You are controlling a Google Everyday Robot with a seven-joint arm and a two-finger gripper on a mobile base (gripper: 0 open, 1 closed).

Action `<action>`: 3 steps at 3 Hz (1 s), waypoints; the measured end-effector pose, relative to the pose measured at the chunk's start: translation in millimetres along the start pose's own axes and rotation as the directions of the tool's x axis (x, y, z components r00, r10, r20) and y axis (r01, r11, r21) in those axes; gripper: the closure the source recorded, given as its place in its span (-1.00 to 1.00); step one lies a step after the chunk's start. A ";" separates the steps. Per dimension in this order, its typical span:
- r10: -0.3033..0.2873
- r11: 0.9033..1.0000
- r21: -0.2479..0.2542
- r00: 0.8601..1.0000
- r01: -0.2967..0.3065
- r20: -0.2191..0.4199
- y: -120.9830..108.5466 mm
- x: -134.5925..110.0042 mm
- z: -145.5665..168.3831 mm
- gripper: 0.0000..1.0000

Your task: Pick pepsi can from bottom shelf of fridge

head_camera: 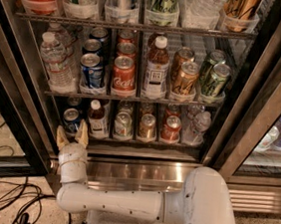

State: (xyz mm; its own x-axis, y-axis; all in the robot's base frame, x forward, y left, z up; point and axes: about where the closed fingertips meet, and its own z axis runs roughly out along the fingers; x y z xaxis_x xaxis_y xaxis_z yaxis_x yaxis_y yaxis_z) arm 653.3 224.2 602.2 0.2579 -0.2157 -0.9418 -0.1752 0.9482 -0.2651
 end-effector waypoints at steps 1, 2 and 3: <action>-0.025 1.000 0.013 1.000 0.026 -0.017 -3.6 11.0 18.2 -0.38; -0.021 1.000 0.003 1.000 0.021 -0.022 -0.3 12.3 22.6 -0.36; -0.009 1.000 -0.003 1.000 0.008 -0.024 1.7 11.8 26.7 -0.34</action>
Offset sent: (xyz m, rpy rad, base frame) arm 0.0174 -0.0065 -0.0079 -0.0240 0.0035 -0.0339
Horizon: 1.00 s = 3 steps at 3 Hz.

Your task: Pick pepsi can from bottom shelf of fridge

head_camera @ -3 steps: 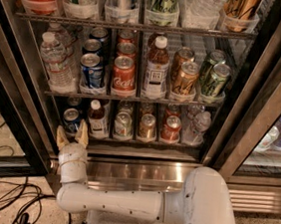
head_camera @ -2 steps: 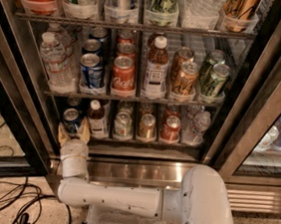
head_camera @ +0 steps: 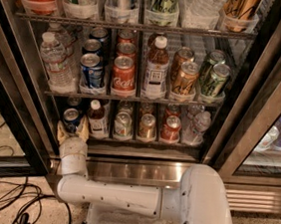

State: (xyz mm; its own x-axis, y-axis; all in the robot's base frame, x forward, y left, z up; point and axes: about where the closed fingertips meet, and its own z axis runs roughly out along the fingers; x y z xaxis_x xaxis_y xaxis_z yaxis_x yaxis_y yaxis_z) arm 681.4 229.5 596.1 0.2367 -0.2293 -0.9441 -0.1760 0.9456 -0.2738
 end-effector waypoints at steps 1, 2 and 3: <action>0.009 1.000 -0.004 1.000 -0.009 -0.002 0.5 0.2 2.0 0.04; 0.009 1.000 -0.004 1.000 -0.009 -0.002 0.5 0.1 2.0 0.51; 0.009 1.000 -0.003 1.000 -0.009 -0.001 0.5 0.1 2.0 0.96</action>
Offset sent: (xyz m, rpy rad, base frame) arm 0.0018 0.0009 0.0001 0.0071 0.0043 0.0046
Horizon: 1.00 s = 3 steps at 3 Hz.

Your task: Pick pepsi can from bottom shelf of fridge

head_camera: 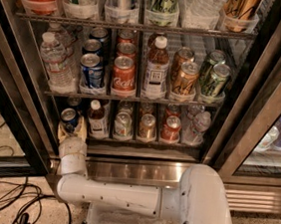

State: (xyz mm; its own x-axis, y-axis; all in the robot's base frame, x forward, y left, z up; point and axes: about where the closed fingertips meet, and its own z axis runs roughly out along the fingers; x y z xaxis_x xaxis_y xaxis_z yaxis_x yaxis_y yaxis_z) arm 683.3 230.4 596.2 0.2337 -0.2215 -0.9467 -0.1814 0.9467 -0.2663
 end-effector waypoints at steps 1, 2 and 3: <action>0.000 1.000 0.000 1.000 0.000 0.000 0.0 -0.1 0.0 1.00; 0.011 1.000 -0.016 1.000 -0.011 0.009 1.8 -6.9 -0.1 1.00; 0.061 0.998 -0.035 0.997 -0.060 0.036 2.1 -26.5 -3.1 1.00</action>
Offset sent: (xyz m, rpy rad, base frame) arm -0.0063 0.0078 0.0098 0.0152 -0.0019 0.0465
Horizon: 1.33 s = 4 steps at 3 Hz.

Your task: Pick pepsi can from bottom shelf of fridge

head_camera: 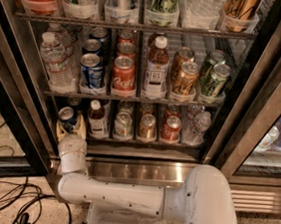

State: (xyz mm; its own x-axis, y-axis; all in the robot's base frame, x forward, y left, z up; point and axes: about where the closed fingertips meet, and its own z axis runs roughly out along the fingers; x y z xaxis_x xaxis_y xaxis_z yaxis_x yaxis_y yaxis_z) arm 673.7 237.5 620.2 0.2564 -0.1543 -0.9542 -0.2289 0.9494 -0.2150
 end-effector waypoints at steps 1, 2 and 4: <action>0.049 0.999 -0.016 0.998 -0.048 0.031 -4.7 -24.9 -4.6 1.00; 0.063 0.997 -0.035 0.998 -0.063 0.009 -16.7 -35.6 -18.5 1.00; -0.023 0.992 -0.129 0.987 0.003 -0.157 -55.3 -34.9 -78.4 1.00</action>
Offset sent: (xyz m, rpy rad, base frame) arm -0.0423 -0.0313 0.0371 0.0526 0.0703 0.0765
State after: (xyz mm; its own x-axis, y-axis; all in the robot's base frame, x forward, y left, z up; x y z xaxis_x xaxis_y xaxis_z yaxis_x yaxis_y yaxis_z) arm 603.9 169.0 649.1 0.1111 -0.2173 -0.9698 -0.3476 0.9057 -0.2427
